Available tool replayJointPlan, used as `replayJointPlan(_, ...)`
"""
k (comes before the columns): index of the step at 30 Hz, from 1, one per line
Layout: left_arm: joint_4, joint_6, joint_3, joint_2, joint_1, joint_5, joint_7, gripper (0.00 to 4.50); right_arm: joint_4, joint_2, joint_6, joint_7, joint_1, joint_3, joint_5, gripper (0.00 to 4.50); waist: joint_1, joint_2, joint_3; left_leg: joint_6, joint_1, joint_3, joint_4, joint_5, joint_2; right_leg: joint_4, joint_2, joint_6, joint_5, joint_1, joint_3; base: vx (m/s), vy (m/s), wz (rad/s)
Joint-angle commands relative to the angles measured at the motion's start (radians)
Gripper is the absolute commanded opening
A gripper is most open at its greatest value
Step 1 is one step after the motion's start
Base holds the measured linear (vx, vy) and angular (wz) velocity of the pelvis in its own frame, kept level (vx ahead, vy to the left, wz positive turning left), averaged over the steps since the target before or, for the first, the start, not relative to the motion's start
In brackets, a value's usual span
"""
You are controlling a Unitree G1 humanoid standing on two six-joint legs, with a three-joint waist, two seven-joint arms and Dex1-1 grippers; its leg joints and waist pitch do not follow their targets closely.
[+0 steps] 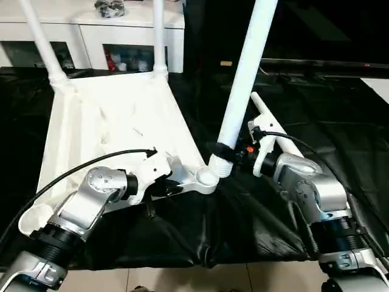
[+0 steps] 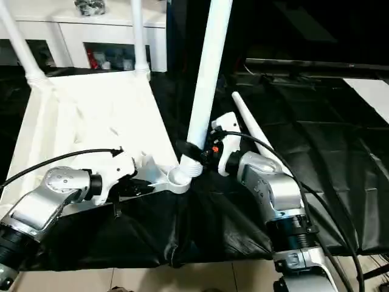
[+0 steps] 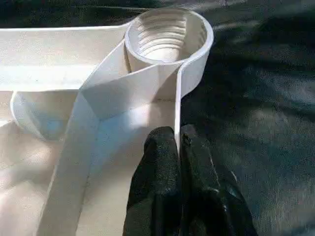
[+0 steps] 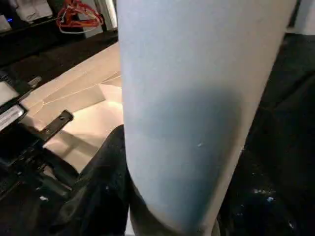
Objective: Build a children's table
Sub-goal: Insert table leg to table base
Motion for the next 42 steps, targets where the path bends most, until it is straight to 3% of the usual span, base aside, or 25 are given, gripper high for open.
replayJointPlan(1, 0.022, 0.031, 0.003, -0.02, -0.006, -0.005, 0.02, 0.0, 0.007, -0.008, 0.011, 0.018, -0.025, 0.01, -0.006, 1.89, 0.006, 0.017, -0.074, -0.056, 0.028, -0.026, -0.079, -0.351, 0.039, -0.078, -0.052, -0.187, -0.347, 0.037, 0.044, 0.0, 0.0, 0.0)
replayJointPlan(9, 0.055, 0.016, 0.006, -0.129, -0.057, -0.028, 0.036, 0.0, 0.137, -0.002, -0.035, 0.031, -0.074, 0.03, -0.046, 1.89, 0.01, 0.012, -0.076, -0.043, 0.025, -0.024, -0.075, -0.324, 0.038, -0.081, -0.053, -0.189, -0.351, 0.041, 0.044, 0.0, 0.0, 0.0)
replayJointPlan(12, 0.054, 0.013, 0.006, -0.133, -0.056, -0.024, 0.033, 0.0, 0.176, 0.007, -0.055, 0.019, -0.091, 0.026, -0.051, 1.89, 0.013, 0.016, -0.076, -0.038, 0.026, -0.024, -0.075, -0.317, 0.039, -0.08, -0.053, -0.19, -0.348, 0.04, 0.044, 0.0, 0.0, 0.0)
replayJointPlan(22, 0.064, 0.019, 0.026, -0.135, -0.056, -0.013, 0.04, 0.0, 0.252, 0.035, -0.091, 0.016, -0.114, 0.007, -0.052, 1.89, 0.015, 0.015, -0.076, -0.036, 0.026, -0.024, -0.077, -0.318, 0.04, -0.079, -0.052, -0.19, -0.345, 0.042, 0.043, 0.0, 0.0, 0.0)
replayJointPlan(26, 0.058, 0.025, 0.033, -0.137, -0.05, -0.012, 0.046, 0.0, 0.254, 0.038, -0.092, 0.024, -0.089, -0.025, -0.018, 1.89, 0.015, 0.01, -0.075, -0.034, 0.026, -0.024, -0.077, -0.325, 0.04, -0.082, -0.053, -0.184, -0.366, 0.041, 0.043, 0.0, 0.0, 0.0)
replayJointPlan(30, 0.059, 0.027, 0.041, -0.142, -0.049, -0.011, 0.055, 0.0, 0.266, 0.049, -0.114, 0.029, -0.032, -0.075, 0.019, 1.89, 0.019, 0.015, -0.076, -0.03, 0.026, -0.024, -0.077, -0.322, 0.041, -0.084, -0.055, -0.18, -0.362, 0.04, 0.043, 0.0, 0.0, 0.0)
replayJointPlan(32, 0.061, 0.027, 0.042, -0.142, -0.05, -0.01, 0.056, 0.0, 0.275, 0.055, -0.13, 0.025, -0.012, -0.082, 0.017, 1.89, 0.019, 0.013, -0.077, -0.027, 0.023, -0.024, -0.078, -0.309, 0.041, -0.08, -0.053, -0.186, -0.342, 0.042, 0.042, 0.0, 0.0, 0.0)
replayJointPlan(33, 0.063, 0.026, 0.043, -0.143, -0.051, -0.009, 0.057, 0.0, 0.283, 0.059, -0.141, 0.02, -0.001, -0.085, 0.014, 1.89, 0.02, 0.017, -0.077, -0.027, 0.025, -0.024, -0.077, -0.312, 0.041, -0.08, -0.054, -0.19, -0.34, 0.04, 0.042, 0.0, 0.0, 0.0)
replayJointPlan(38, 0.075, 0.024, 0.047, -0.15, -0.061, -0.004, 0.061, 0.0, 0.305, 0.086, -0.202, -0.003, 0.04, -0.109, 0.017, 1.88, 0.016, 0.018, -0.074, -0.03, 0.026, -0.025, -0.079, -0.348, 0.039, -0.088, -0.054, -0.18, -0.395, 0.038, 0.04, 0.0, 0.0, 0.0)
replayJointPlan(42, 0.084, 0.019, 0.05, -0.151, -0.068, 0.002, 0.062, 0.0, 0.295, 0.073, -0.25, -0.002, 0.058, -0.089, -0.017, 1.88, 0.017, 0.021, -0.075, -0.031, 0.028, -0.027, -0.079, -0.361, 0.04, -0.093, -0.055, -0.164, -0.432, 0.036, 0.04, 0.0, 0.0, 0.0)
